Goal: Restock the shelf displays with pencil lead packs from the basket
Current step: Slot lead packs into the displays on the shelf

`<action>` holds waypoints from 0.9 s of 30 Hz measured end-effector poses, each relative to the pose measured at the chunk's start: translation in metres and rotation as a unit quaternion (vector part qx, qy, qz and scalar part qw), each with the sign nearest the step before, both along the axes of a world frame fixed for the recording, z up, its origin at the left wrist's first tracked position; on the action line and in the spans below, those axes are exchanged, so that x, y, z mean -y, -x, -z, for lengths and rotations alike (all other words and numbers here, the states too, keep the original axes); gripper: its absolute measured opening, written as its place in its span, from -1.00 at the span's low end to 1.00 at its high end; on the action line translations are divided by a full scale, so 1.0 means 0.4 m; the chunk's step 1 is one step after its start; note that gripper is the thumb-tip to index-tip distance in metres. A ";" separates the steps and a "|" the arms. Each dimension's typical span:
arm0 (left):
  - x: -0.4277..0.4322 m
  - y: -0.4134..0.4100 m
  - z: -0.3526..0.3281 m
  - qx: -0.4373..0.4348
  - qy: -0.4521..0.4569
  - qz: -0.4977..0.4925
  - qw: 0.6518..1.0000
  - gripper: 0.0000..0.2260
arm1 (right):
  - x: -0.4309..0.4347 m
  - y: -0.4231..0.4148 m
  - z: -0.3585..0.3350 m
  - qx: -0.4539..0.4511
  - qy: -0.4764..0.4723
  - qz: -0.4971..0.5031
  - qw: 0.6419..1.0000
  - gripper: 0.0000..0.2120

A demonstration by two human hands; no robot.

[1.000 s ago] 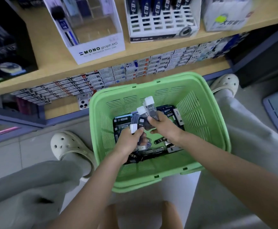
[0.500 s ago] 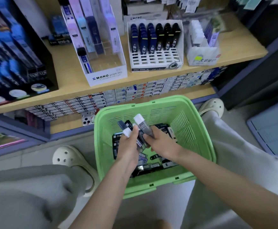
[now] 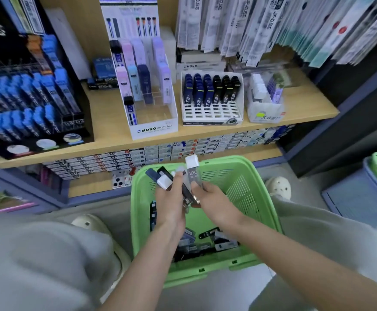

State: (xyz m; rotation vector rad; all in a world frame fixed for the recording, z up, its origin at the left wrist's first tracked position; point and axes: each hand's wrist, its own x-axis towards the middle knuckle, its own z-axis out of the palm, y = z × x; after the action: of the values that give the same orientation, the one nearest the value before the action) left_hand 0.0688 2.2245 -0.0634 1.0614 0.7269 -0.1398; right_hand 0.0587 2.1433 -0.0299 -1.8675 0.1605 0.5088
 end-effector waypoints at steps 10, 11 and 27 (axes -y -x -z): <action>0.024 -0.082 -0.081 0.050 -0.034 -0.050 0.997 -0.91 | -0.008 -0.028 -0.042 -0.004 -0.155 0.192 0.969 -0.82; 0.029 -0.091 -0.092 0.056 -0.033 -0.053 0.996 -0.93 | -0.005 -0.032 -0.047 0.012 -0.158 0.201 0.967 -0.83; 0.005 -0.260 -0.192 0.084 -0.053 -0.011 0.995 -0.91 | 0.196 -0.246 -0.091 0.111 -0.151 0.263 0.946 -0.89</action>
State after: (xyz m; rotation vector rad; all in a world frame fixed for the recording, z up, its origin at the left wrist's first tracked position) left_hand 0.1729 2.2225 0.0133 1.1502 0.5983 0.0081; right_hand 0.1571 2.0649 0.0066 -1.4863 0.3921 -0.0478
